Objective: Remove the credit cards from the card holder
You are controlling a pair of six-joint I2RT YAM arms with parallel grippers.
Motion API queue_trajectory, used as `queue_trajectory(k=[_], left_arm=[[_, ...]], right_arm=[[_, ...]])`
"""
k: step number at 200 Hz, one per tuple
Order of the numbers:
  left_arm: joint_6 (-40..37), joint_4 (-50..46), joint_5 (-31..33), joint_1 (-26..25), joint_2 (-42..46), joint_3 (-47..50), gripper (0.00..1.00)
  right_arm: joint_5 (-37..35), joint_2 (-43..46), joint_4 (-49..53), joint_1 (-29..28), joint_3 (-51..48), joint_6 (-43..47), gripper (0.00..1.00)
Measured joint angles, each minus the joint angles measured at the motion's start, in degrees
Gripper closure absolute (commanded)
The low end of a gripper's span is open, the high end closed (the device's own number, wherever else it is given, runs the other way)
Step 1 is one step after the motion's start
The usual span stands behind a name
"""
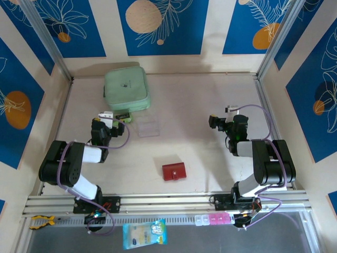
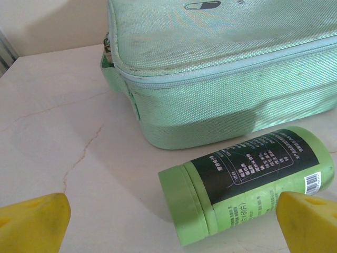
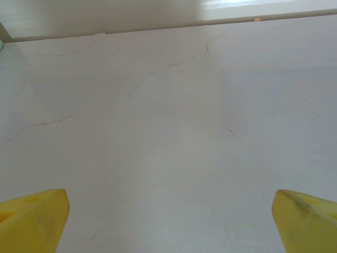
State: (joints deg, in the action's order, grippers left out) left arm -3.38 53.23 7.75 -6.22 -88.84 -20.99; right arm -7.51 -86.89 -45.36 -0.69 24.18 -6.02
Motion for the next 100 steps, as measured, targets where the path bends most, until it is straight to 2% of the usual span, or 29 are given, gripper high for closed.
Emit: queue_trajectory(k=[61, 100], left_arm=[[0.07, -10.47, 0.22, 0.0, 10.88, -1.29, 0.0], [2.25, -23.58, 0.13, 0.0, 16.9, -7.72, 0.0]], right_arm=[[-3.13, 4.33, 7.69, -2.21, 1.22, 0.5, 0.01], [-4.63, 9.33, 18.18, -5.03, 6.62, 0.81, 0.0]])
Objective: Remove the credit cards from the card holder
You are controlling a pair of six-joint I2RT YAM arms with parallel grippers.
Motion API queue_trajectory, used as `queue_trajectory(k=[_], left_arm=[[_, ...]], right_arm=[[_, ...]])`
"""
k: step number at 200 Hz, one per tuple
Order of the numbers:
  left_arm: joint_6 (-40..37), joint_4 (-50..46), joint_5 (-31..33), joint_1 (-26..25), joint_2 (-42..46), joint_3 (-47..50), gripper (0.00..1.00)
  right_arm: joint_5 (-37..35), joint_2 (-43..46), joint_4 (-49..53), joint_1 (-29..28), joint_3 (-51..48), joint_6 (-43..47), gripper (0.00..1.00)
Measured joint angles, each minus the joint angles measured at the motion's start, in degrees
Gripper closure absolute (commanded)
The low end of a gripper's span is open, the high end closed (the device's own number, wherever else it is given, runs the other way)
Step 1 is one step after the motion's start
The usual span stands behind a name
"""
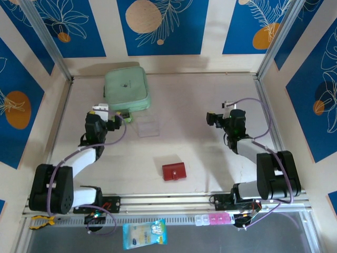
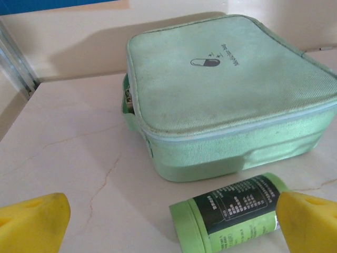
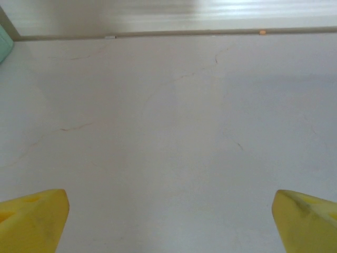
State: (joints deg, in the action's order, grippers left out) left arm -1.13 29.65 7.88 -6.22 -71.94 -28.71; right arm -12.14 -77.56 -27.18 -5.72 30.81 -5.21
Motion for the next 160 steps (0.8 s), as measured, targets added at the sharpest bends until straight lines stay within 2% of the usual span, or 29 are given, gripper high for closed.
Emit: queue_trajectory(k=[41, 92, 145, 160], left_arm=[[3.5, -16.83, -1.36, 0.0, 3.37, -9.73, 0.0], [9.57, -35.91, -5.62, 0.0, 6.14, -17.35, 0.0], [15.93, -47.39, -10.99, 0.0, 5.81, -23.34, 0.0], [16.94, -48.96, -11.96, 0.0, 4.79, -23.76, 0.0]], right_arm=[[-1.6, 2.93, 12.39, -4.85, 6.45, -2.01, 0.02], [-5.31, 3.02, 26.08, -14.38, 13.77, -11.19, 0.08], [-5.92, -3.48, 34.18, -24.02, 21.4, -18.56, 0.11], [-5.9, -6.64, 37.62, -26.25, 25.35, -20.11, 0.17]])
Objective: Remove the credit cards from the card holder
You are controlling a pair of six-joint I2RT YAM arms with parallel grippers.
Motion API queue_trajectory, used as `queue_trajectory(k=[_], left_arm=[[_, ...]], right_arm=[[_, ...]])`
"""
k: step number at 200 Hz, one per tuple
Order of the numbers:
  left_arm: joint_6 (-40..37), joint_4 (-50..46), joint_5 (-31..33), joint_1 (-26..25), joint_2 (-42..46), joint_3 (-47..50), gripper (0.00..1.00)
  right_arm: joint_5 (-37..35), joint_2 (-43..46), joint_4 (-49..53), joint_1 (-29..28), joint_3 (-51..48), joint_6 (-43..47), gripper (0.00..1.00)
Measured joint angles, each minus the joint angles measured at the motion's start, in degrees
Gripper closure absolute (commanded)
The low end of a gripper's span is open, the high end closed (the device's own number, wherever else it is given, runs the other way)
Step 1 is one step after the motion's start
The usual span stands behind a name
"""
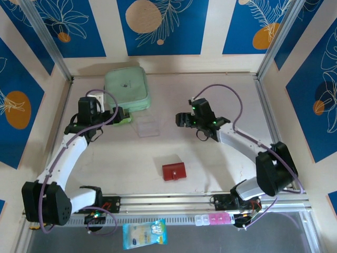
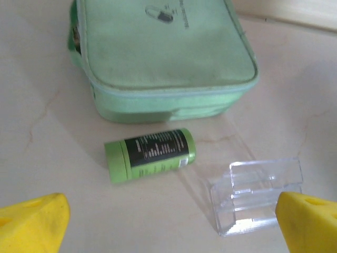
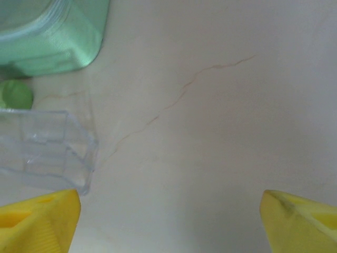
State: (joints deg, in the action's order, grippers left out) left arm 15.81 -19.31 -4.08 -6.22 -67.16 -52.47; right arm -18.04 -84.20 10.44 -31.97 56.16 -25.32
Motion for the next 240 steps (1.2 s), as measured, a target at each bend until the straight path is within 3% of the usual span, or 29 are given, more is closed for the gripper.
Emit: queue_trajectory(k=[35, 73, 164, 240], left_arm=[[-1.29, -6.71, -0.72, 0.0, -4.63, -4.57, 0.0], [-4.09, -10.12, 1.57, 0.17, -4.02, -5.6, 0.0], [-5.22, -11.61, 6.32, 0.28, 1.55, -4.76, 0.0], [-5.2, -11.61, 6.71, 0.37, 1.46, -4.44, 0.0]], right_arm=[[0.22, -6.75, 5.14, -3.61, 8.59, -3.23, 0.28], [1.68, -13.44, 9.64, -5.81, 15.98, -5.73, 0.46], [1.99, -25.57, 15.47, -10.34, 26.25, -8.26, 0.64], [3.08, -31.21, 16.65, -10.58, 31.36, -8.85, 0.71]])
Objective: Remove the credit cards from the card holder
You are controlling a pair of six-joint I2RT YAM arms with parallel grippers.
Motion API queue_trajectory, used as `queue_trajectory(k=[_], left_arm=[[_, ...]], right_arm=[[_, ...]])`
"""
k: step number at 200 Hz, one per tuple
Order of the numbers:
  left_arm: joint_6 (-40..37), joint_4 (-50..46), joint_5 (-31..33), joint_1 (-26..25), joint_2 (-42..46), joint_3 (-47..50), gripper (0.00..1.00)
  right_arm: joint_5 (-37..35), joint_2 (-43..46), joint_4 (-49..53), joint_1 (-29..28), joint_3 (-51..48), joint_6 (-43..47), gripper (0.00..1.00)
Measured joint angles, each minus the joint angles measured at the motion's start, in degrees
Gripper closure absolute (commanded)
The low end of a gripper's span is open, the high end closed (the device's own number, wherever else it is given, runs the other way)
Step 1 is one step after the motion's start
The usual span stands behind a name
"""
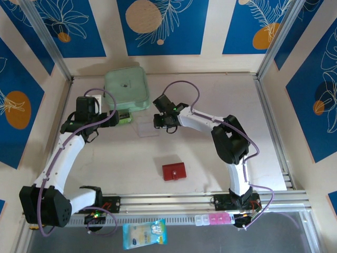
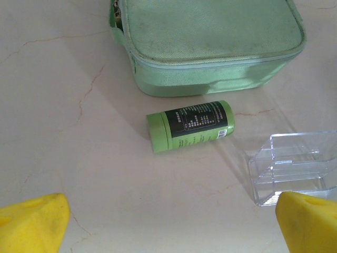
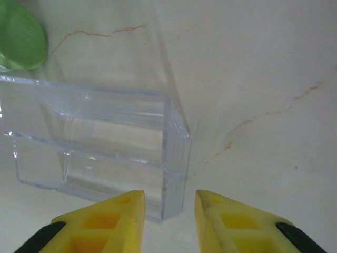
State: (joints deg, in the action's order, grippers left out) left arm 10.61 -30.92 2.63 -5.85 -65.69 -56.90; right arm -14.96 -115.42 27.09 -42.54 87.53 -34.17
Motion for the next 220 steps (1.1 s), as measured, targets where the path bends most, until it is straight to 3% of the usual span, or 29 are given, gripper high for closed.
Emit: queue_trajectory(k=[88, 220], left_arm=[[0.0, 0.02, 0.02, 0.0, 0.0, 0.02, 0.0], [0.02, 0.04, 0.24, 0.0, -0.04, 0.24, 0.0]], right_arm=[[0.44, -3.23, 0.83, -0.26, 2.01, -0.85, 0.76], [-0.33, -3.76, 0.83, -0.46, 2.01, -1.49, 0.9]])
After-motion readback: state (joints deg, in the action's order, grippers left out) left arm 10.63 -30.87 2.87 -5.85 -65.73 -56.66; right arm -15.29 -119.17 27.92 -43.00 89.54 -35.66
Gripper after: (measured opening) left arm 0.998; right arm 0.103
